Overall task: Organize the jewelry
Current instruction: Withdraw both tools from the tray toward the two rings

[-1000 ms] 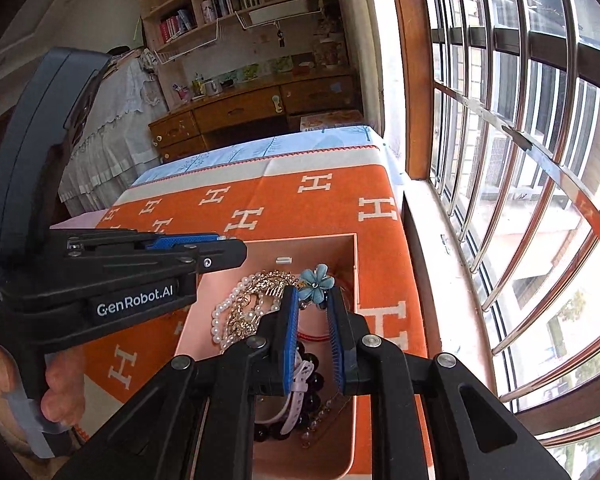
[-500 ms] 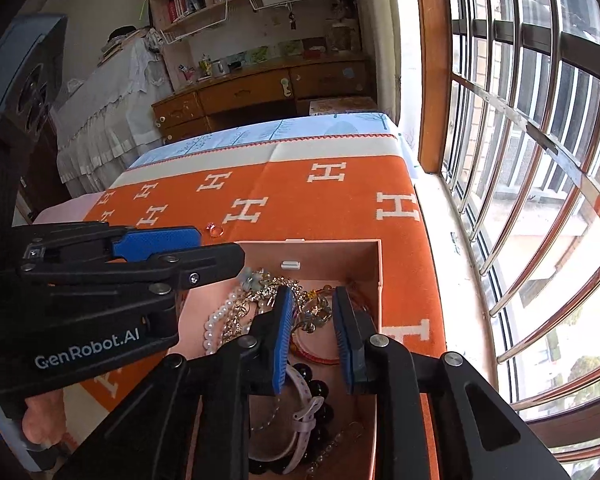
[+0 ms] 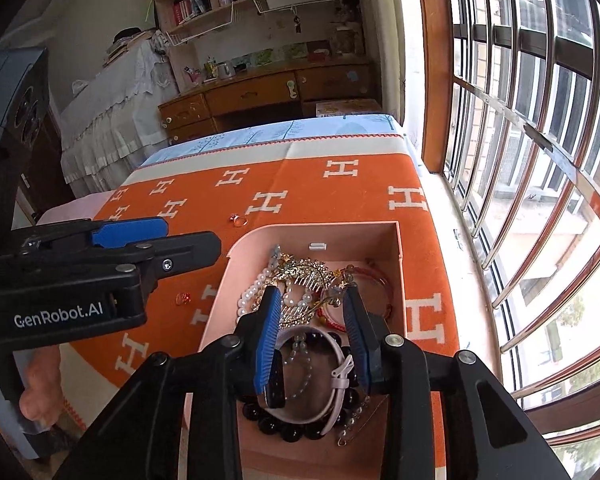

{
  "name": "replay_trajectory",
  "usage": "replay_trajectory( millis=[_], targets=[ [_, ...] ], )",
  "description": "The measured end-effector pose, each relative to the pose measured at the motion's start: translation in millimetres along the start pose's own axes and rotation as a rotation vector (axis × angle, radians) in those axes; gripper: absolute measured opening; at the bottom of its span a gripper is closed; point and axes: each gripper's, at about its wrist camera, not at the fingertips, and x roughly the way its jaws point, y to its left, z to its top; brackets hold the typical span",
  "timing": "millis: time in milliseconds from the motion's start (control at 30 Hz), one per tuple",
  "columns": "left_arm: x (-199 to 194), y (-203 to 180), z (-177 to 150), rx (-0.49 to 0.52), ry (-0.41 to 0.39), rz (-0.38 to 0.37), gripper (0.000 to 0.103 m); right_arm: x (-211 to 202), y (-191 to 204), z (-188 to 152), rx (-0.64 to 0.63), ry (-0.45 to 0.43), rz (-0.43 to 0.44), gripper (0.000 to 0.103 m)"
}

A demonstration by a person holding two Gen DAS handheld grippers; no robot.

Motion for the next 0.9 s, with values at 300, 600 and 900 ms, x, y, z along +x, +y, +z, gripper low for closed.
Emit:
replay_trajectory(
  millis=[300,600,900],
  targets=[
    [-12.8,14.7,-16.4,-0.008,-0.010,0.031,0.059,-13.3,19.2,-4.9,0.016,0.012,0.027,0.033],
    [-25.9,42.8,-29.7,-0.043,-0.026,0.051,0.059,-19.0,45.0,-4.8,-0.001,0.014,0.043,0.033],
    [-46.6,100.2,-38.8,-0.113,-0.052,0.103,0.059,-14.0,91.2,5.2,-0.055,0.008,0.077,0.033]
  ],
)
